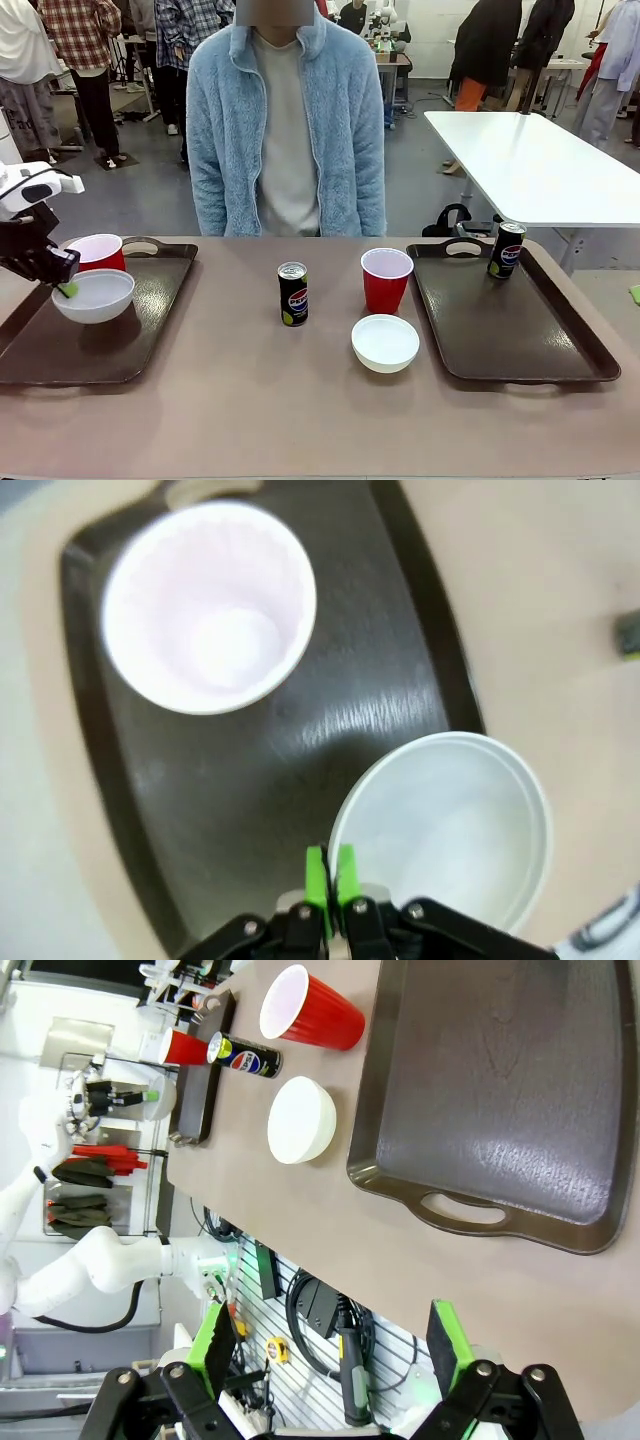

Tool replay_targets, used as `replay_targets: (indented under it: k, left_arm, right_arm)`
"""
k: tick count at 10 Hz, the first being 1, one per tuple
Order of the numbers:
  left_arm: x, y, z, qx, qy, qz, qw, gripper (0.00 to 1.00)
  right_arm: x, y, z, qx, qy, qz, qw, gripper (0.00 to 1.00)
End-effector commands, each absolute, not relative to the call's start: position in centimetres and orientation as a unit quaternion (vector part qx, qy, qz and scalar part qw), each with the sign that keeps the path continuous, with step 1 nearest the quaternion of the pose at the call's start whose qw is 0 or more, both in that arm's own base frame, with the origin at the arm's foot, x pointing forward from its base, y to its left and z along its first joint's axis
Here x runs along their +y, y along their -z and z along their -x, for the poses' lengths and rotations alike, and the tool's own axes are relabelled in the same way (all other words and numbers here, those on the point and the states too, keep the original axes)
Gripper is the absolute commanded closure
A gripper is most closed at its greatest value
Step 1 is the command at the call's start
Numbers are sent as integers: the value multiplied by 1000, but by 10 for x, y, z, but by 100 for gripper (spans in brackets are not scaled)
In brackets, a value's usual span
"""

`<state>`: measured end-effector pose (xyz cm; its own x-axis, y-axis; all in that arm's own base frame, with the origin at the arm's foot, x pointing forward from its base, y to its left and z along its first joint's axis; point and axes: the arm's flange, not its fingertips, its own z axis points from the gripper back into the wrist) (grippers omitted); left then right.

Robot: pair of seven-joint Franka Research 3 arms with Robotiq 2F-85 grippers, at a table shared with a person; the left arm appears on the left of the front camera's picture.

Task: Prepare tableware on both trays.
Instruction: Pick up a Picnic Bowl from the table and place it on a Handle tray.

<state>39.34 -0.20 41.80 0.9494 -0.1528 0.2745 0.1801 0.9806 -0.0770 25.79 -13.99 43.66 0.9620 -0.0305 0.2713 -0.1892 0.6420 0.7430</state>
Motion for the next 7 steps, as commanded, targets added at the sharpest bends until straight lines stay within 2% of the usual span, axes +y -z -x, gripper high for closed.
replay_targets:
  k: [1,7]
  left_arm:
    - [-8,-419,-388,-115,97,36,988,100]
    - [-8,-419,-388,-115,97,36,988,100]
  right_arm:
    - [-141,-436,-260,-139,-51,-432,889,0]
    - [-141,-436,-260,-139,-51,-432,889,0]
